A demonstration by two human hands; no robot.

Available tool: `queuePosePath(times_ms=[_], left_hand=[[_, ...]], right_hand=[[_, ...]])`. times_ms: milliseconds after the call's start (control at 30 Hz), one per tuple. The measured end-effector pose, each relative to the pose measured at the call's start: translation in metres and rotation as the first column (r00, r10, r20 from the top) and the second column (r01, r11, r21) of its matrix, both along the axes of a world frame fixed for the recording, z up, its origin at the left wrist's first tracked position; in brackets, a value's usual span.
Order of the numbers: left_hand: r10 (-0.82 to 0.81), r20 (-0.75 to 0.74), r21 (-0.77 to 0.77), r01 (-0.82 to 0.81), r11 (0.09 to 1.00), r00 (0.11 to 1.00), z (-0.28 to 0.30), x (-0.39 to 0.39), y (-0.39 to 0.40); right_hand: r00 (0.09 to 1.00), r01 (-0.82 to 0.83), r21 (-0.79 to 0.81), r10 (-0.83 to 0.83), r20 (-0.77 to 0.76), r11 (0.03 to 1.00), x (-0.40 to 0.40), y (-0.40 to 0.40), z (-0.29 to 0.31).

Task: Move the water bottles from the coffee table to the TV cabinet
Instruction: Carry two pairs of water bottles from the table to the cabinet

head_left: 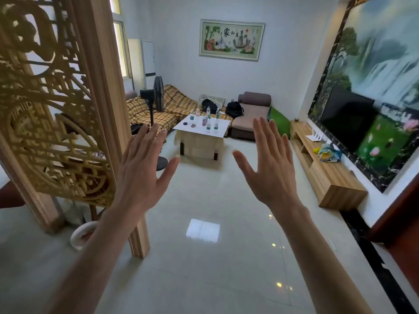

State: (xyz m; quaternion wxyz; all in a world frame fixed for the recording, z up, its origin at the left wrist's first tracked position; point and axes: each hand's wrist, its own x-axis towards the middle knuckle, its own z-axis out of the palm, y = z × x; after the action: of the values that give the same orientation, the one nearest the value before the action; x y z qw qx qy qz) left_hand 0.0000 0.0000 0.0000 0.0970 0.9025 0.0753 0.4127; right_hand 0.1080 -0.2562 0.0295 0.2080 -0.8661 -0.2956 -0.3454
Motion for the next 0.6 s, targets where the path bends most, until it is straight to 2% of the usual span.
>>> queuePosePath(times_ms=[233, 600], left_hand=[[-0.013, -0.027, 0.023, 0.014, 1.000, 1.000, -0.016, 0.080, 0.017], [0.027, -0.036, 0.015, -0.026, 1.000, 0.999, -0.015, 0.293, 0.039]], right_hand=[[0.999, 0.041, -0.025, -0.041, -0.026, 0.999, 0.073, 0.018, -0.019], [0.999, 0.034, 0.005, -0.034, -0.001, 0.999, 0.287, 0.043, -0.027]])
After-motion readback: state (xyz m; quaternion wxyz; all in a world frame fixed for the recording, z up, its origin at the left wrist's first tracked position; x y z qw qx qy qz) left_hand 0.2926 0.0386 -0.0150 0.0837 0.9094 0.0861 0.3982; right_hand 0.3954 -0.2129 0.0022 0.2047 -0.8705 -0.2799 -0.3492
